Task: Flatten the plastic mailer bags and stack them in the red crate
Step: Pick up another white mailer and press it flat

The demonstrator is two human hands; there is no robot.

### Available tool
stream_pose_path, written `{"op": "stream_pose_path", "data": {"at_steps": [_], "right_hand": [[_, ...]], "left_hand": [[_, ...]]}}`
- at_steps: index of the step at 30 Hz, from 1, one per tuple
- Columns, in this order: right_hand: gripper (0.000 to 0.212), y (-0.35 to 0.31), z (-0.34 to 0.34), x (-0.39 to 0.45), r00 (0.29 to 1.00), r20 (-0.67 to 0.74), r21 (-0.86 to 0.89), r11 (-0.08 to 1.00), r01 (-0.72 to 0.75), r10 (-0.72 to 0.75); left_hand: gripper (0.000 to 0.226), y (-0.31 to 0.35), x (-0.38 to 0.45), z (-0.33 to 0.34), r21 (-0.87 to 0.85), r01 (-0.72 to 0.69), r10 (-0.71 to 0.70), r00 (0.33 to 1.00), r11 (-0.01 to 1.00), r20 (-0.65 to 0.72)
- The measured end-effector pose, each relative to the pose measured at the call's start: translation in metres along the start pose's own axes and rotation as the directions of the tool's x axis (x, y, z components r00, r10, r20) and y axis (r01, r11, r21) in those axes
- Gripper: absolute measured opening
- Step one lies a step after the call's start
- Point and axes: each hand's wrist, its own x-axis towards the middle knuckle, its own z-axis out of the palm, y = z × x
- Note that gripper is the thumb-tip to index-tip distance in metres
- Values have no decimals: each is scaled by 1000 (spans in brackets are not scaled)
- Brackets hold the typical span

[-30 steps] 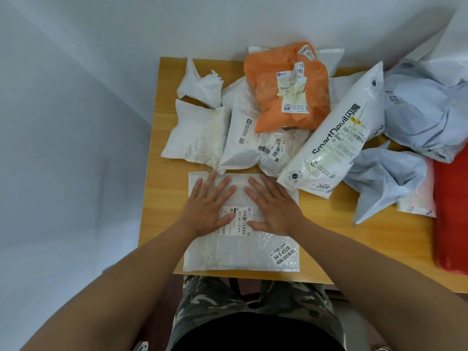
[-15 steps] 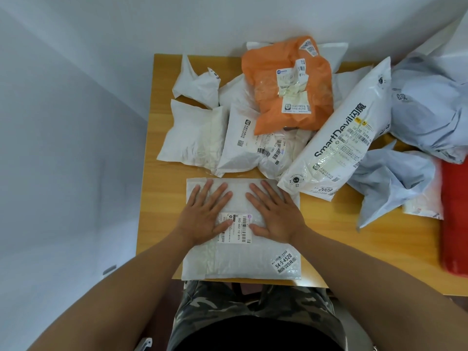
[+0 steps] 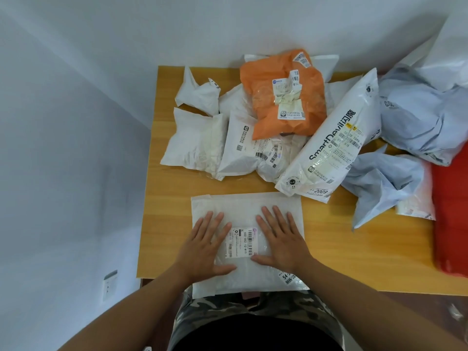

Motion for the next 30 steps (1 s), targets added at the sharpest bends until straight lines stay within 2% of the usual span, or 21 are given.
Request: {"op": "stream_pose_path", "data": {"at_steps": [6, 12, 18, 30], "right_hand": [[102, -10, -4, 9, 999, 2, -4, 999, -41, 41], [100, -14, 1, -12, 995, -94, 2, 999, 39, -39], [107, -12, 9, -18, 1000, -23, -26, 1000, -17, 16], [106, -11, 12, -17, 1000, -21, -21, 1000, -10, 9]], "left_hand": [[110, -2, -1, 5, 43, 79, -83, 991, 996, 104], [99, -1, -12, 2, 17, 64, -63, 996, 998, -56], [99, -6, -18, 16, 25, 116, -116, 993, 993, 2], [97, -10, -16, 21, 21, 90, -89, 996, 996, -23]]}}
